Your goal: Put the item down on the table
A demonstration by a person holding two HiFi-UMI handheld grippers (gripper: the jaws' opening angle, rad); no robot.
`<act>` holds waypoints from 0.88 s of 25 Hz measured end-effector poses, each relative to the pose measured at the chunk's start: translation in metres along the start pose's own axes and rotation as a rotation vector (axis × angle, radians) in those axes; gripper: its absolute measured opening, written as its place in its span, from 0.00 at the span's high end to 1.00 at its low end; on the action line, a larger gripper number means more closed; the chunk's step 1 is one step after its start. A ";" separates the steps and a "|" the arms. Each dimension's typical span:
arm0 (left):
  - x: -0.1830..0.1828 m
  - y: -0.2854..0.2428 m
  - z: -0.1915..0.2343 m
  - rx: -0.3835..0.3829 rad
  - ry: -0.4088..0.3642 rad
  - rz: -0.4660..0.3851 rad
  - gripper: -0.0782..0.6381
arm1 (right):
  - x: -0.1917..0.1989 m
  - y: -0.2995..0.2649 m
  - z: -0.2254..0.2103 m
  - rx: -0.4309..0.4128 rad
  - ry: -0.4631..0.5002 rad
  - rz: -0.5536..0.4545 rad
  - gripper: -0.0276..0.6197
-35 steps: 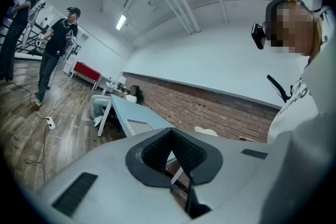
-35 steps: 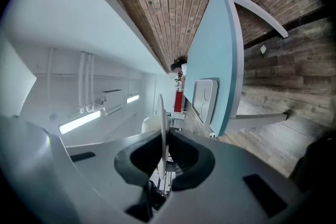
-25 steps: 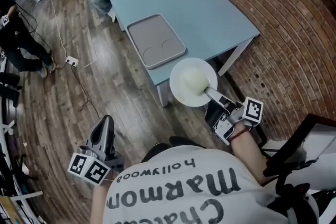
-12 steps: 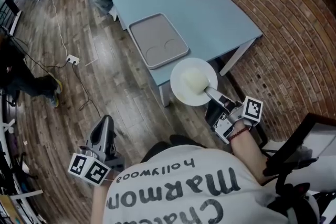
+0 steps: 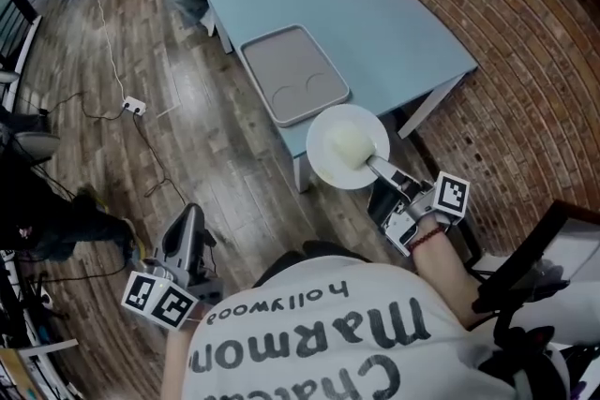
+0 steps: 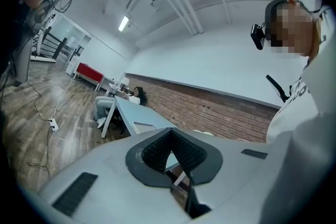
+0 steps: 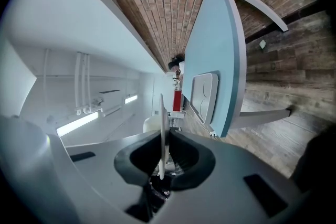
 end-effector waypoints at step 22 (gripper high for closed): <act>-0.002 0.021 0.049 -0.002 0.035 0.006 0.88 | 0.029 -0.031 -0.018 0.046 0.003 -0.015 0.91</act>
Point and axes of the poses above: the fingertips, and each gripper's own axes: y backward along the fingers, z to its left, x out of its underside, the point moved 4 cm from there along y, backward along the fingers, and after that the axes turned 4 degrees about -z, right-handed, at the moved point
